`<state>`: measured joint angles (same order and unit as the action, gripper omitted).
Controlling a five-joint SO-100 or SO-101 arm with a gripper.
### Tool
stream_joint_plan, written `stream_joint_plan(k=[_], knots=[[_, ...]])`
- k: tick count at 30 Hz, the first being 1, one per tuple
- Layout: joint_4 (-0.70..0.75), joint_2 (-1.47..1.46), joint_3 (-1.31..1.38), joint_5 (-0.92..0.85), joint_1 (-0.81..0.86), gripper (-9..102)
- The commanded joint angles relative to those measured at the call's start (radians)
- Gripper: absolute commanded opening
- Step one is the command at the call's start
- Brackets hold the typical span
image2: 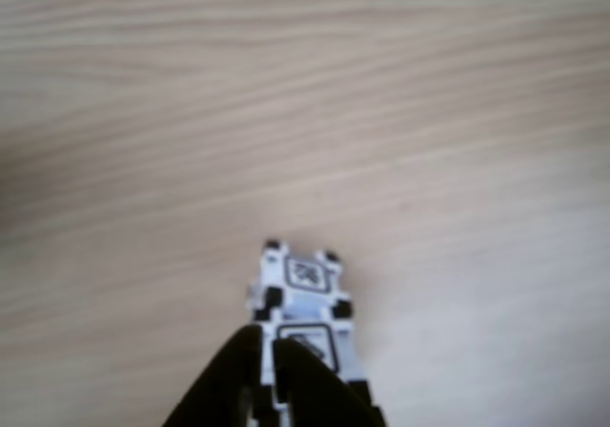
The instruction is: Stack cubes from left to right.
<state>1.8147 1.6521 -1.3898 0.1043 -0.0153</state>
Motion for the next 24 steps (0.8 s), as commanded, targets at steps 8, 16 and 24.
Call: stream_joint_plan(k=[8,16,24], knots=[[0.005,0.009,0.026,0.012,0.018,0],[0.000,0.005,0.028,0.038,0.025,0],[0.000,0.017,0.028,0.020,0.025,0]])
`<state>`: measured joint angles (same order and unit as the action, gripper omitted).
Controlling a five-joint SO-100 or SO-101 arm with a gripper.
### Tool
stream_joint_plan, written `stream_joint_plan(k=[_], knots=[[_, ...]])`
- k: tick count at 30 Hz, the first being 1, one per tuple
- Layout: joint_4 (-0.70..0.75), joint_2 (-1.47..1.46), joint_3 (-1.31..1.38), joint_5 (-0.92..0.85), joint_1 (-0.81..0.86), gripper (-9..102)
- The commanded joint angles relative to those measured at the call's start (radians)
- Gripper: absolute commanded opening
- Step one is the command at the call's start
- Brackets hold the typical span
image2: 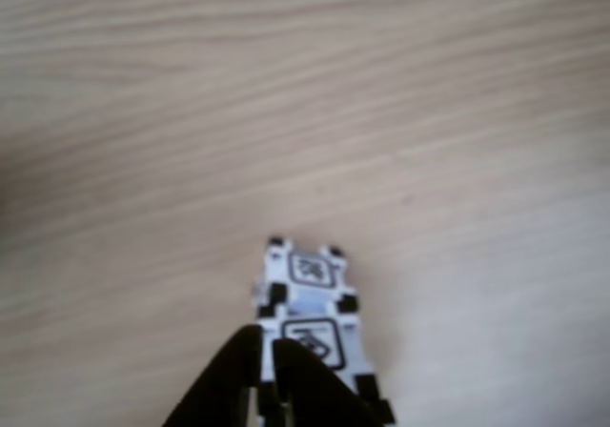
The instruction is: Stack cubes from left to right.
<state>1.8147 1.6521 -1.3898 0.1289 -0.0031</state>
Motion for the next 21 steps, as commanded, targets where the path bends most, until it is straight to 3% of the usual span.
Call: stream_joint_plan(k=[1,21], knots=[[0.000,0.017,0.028,-0.006,0.012,0],[0.000,0.006,0.028,-0.071,0.012,0]])
